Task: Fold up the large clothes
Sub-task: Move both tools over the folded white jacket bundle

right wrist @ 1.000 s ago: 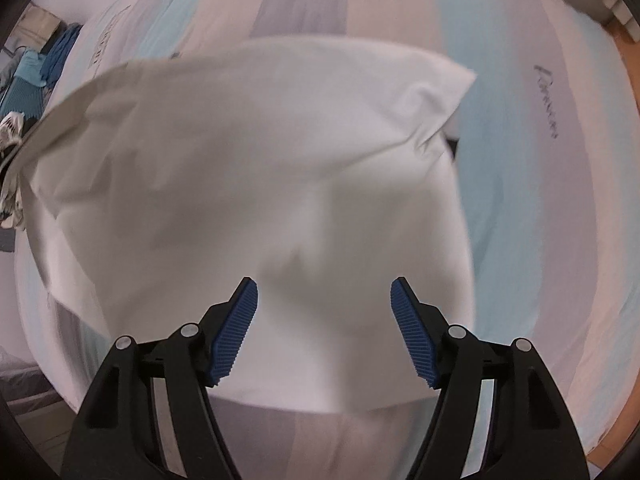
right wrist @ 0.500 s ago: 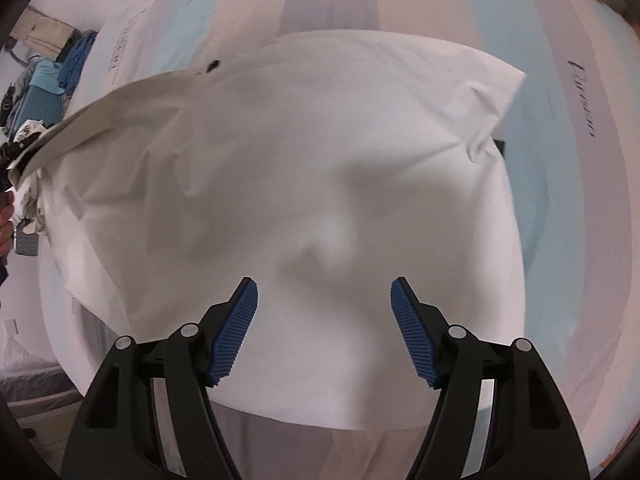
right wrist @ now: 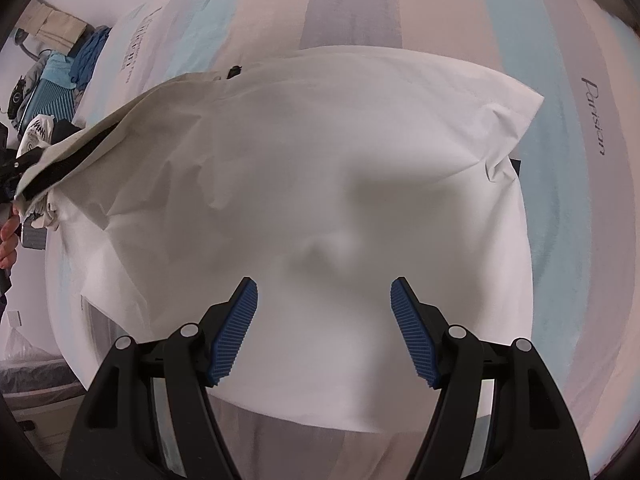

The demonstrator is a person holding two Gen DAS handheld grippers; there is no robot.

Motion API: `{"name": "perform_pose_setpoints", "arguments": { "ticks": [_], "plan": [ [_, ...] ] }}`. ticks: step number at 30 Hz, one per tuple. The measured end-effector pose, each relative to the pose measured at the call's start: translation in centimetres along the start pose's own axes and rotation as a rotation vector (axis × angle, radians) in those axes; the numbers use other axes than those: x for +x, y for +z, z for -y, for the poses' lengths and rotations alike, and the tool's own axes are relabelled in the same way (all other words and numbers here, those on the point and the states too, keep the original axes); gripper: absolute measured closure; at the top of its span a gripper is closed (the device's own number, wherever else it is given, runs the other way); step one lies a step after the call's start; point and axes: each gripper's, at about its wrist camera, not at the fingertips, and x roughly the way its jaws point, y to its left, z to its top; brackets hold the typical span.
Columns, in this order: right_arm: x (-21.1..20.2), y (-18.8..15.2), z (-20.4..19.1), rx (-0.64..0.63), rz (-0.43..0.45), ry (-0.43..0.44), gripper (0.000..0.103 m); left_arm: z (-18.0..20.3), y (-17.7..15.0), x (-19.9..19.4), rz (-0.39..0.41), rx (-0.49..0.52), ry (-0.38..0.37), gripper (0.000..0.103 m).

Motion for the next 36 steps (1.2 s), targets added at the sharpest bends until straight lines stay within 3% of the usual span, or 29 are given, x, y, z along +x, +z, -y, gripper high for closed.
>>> {"name": "perform_pose_setpoints", "arguments": {
  "ticks": [9,12,19,24,27,30,34,36],
  "plan": [
    [-1.9,-2.0,-0.6,0.015,0.028,-0.013,0.036,1.8,-2.5,-0.6,0.007,0.066,0.203,0.006],
    [-2.6,-3.2,-1.1,0.019,0.040,-0.032,0.036,2.0,-4.0,0.0,-0.024,0.075,0.254,0.006],
    [-3.3,-6.7,-0.8,0.058,0.050,-0.056,0.035,2.9,-10.5,4.3,-0.107,0.124,0.374,0.006],
    [-1.1,-8.5,-1.4,0.023,0.037,-0.105,0.035,0.5,-14.8,7.6,-0.143,0.087,0.438,0.006],
    [-0.2,-8.7,-2.5,-0.003,0.055,-0.113,0.035,-1.8,-17.0,8.8,-0.159,0.055,0.452,0.005],
    [1.2,-8.0,-5.2,-0.076,0.086,-0.126,0.035,-3.1,-18.0,8.4,-0.145,0.024,0.412,0.005],
    [3.4,-5.8,-9.2,-0.159,0.125,-0.156,0.035,-4.9,-16.5,5.4,-0.068,-0.035,0.298,0.006],
    [4.6,-4.1,-10.2,-0.150,0.121,-0.137,0.035,-6.5,-15.1,5.4,-0.086,-0.084,0.211,0.006]
  ]
}}
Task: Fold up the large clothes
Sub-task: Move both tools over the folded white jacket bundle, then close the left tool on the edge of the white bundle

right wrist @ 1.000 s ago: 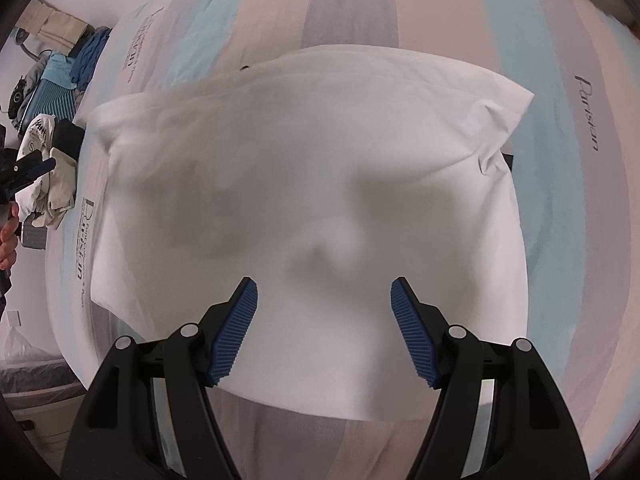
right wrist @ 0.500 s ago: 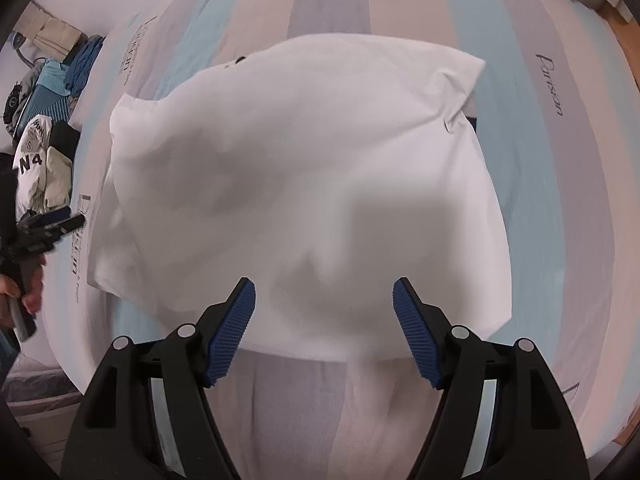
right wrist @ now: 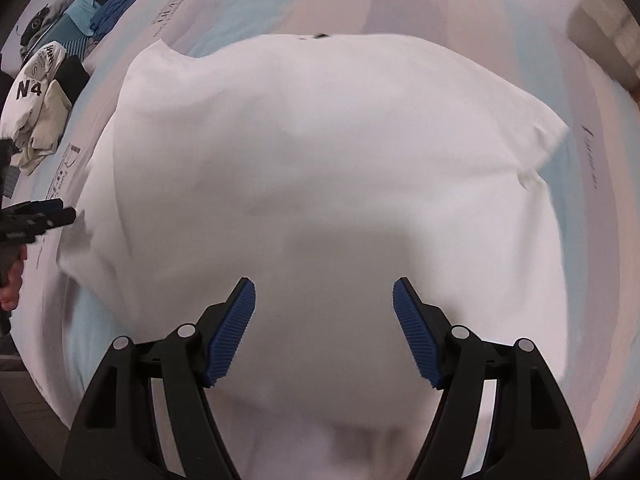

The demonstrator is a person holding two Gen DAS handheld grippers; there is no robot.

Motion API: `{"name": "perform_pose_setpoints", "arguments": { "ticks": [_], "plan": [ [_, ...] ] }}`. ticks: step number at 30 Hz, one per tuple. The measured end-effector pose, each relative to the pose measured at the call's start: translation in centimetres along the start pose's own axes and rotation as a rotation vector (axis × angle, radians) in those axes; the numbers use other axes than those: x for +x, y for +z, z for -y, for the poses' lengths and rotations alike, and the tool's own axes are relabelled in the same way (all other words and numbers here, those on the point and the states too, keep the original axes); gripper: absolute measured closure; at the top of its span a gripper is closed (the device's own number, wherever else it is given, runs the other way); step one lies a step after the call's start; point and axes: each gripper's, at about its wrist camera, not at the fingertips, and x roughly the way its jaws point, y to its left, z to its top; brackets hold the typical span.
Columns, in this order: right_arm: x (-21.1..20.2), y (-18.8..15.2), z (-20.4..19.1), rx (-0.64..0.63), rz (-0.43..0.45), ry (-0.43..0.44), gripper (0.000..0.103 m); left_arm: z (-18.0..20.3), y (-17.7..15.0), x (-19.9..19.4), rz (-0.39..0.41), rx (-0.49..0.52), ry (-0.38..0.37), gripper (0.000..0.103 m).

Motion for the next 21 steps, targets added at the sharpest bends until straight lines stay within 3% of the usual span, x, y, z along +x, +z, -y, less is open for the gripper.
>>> {"name": "perform_pose_setpoints", "arguments": {
  "ticks": [5,9,13,17,21],
  "plan": [
    [3.2,2.5,-0.1,0.070,-0.017,-0.061,0.035,0.0,3.2,2.8,-0.069,0.079,-0.022,0.005],
    [5.8,3.0,1.5,0.151,-0.059,-0.072,0.034,0.7,5.3,3.7,-0.065,0.121,-0.032,0.005],
    [6.8,2.6,2.1,0.185,-0.051,-0.054,0.032,-0.4,7.0,5.5,-0.095,0.097,-0.081,0.005],
    [6.7,2.0,2.5,0.195,-0.032,-0.031,0.031,-1.4,6.4,6.6,-0.100,0.081,-0.108,0.005],
    [6.4,1.3,2.7,0.176,-0.017,0.001,0.031,-1.4,5.5,5.7,-0.033,0.091,-0.076,0.005]
  ]
}}
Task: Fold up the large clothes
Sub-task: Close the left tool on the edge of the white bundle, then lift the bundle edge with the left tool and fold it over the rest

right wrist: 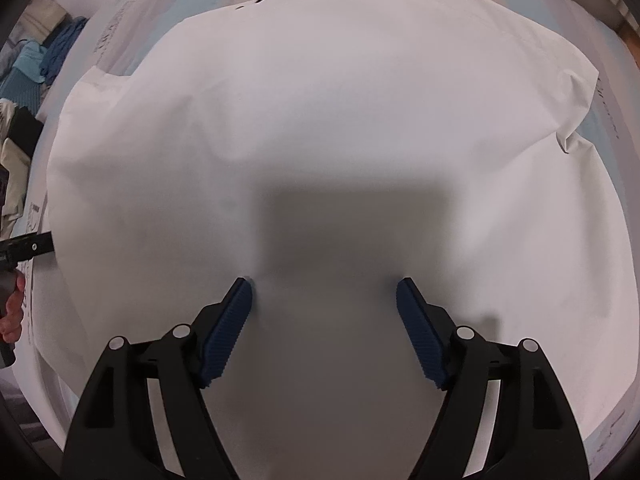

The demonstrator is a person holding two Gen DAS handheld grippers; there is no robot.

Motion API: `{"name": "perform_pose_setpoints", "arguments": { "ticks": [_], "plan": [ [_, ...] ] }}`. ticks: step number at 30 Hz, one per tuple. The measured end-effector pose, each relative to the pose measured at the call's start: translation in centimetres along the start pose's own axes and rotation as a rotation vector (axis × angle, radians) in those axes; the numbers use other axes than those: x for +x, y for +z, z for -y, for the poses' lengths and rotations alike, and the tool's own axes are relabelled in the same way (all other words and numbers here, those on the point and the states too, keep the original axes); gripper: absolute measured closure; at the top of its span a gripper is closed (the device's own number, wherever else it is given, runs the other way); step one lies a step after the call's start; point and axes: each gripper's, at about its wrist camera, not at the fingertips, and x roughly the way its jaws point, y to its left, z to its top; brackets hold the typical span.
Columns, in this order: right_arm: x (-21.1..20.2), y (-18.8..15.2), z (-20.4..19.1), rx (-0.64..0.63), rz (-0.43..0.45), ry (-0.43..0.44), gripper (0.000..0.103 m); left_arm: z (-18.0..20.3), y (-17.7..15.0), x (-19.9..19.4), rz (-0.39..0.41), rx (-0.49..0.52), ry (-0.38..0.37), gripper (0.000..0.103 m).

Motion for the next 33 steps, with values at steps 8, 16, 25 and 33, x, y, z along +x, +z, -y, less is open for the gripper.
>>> {"name": "perform_pose_setpoints", "arguments": {
  "ticks": [8,16,25,33],
  "plan": [
    [-0.2,-1.6,0.4,-0.046,0.026,0.040,0.031,0.1,0.6,1.2,0.032,-0.059,-0.092,0.006],
    [-0.5,-2.3,0.3,-0.040,0.037,0.076,0.031,4.0,0.1,3.0,-0.021,0.058,-0.153,0.009],
    [-2.2,-2.8,1.9,-0.009,0.065,0.090,0.031,3.6,0.7,3.1,-0.027,0.049,-0.130,0.042],
    [-3.4,-2.8,4.1,0.025,0.100,0.074,0.031,6.7,0.7,1.7,-0.007,0.045,-0.058,0.074]
  ]
}}
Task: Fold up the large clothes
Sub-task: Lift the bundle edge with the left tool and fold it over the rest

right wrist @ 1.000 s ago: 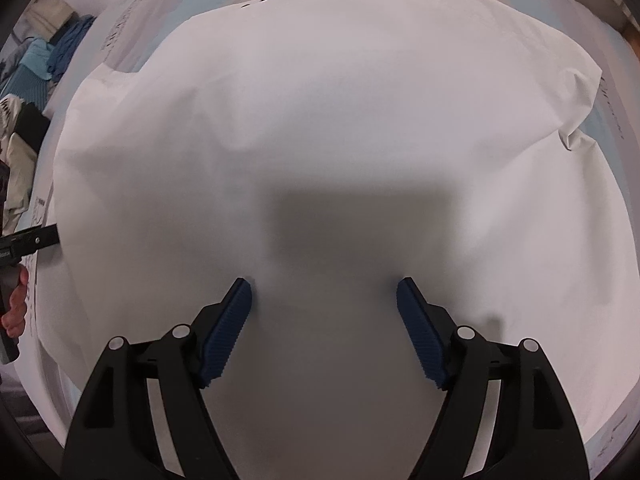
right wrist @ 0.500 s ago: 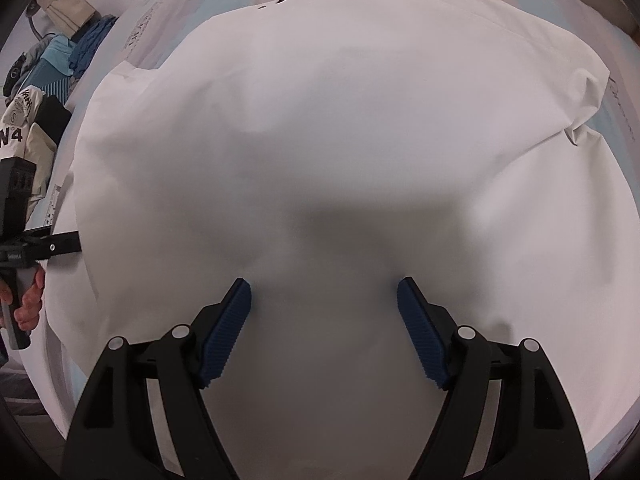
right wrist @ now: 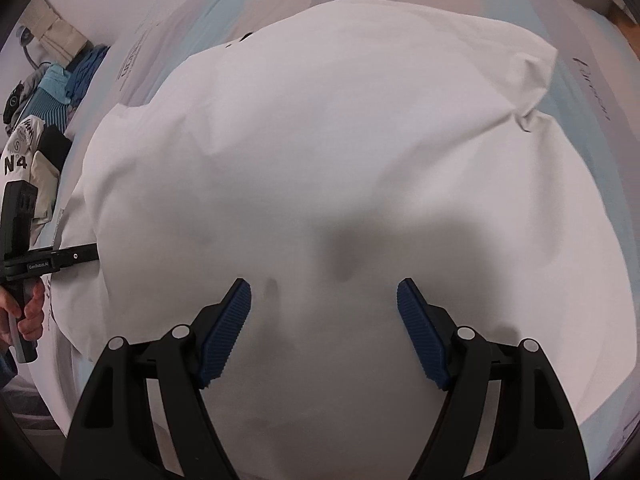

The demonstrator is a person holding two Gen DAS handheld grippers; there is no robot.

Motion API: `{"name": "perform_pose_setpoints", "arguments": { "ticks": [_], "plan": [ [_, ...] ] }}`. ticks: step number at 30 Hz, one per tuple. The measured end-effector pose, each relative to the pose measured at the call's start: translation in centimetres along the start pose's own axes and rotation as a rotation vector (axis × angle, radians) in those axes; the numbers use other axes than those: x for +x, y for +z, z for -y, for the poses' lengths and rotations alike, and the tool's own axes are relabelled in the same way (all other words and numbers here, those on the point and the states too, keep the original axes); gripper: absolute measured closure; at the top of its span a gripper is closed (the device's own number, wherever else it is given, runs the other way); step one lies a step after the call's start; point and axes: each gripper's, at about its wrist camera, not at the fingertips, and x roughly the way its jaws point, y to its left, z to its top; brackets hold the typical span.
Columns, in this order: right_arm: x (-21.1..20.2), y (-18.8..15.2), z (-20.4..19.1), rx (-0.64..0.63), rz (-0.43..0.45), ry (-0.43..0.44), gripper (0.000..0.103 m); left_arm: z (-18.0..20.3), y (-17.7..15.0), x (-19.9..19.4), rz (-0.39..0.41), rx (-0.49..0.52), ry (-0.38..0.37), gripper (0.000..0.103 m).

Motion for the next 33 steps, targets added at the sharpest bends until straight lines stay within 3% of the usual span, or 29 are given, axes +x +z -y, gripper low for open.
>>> {"name": "perform_pose_setpoints", "arguments": {
  "ticks": [8,13,17,27,33],
  "plan": [
    [-2.5,-0.8,3.4,-0.022,0.036,-0.057,0.029,4.7,0.8,-3.4,0.047,-0.021,0.093,0.079],
    [-3.8,-0.5,4.7,-0.031,0.080,-0.074,0.021,8.8,0.8,-5.3,0.064,-0.022,0.148,0.080],
    [-4.8,0.0,5.4,-0.018,0.119,-0.089,0.010,12.9,0.7,-5.5,0.069,0.024,0.248,0.080],
    [-7.3,1.3,7.7,-0.072,0.163,-0.120,0.008,20.0,0.2,-6.0,0.111,0.030,0.350,0.080],
    [-8.9,1.4,10.4,-0.084,0.178,-0.127,0.008,25.3,0.8,-4.4,0.099,0.054,0.416,0.080]
  ]
}}
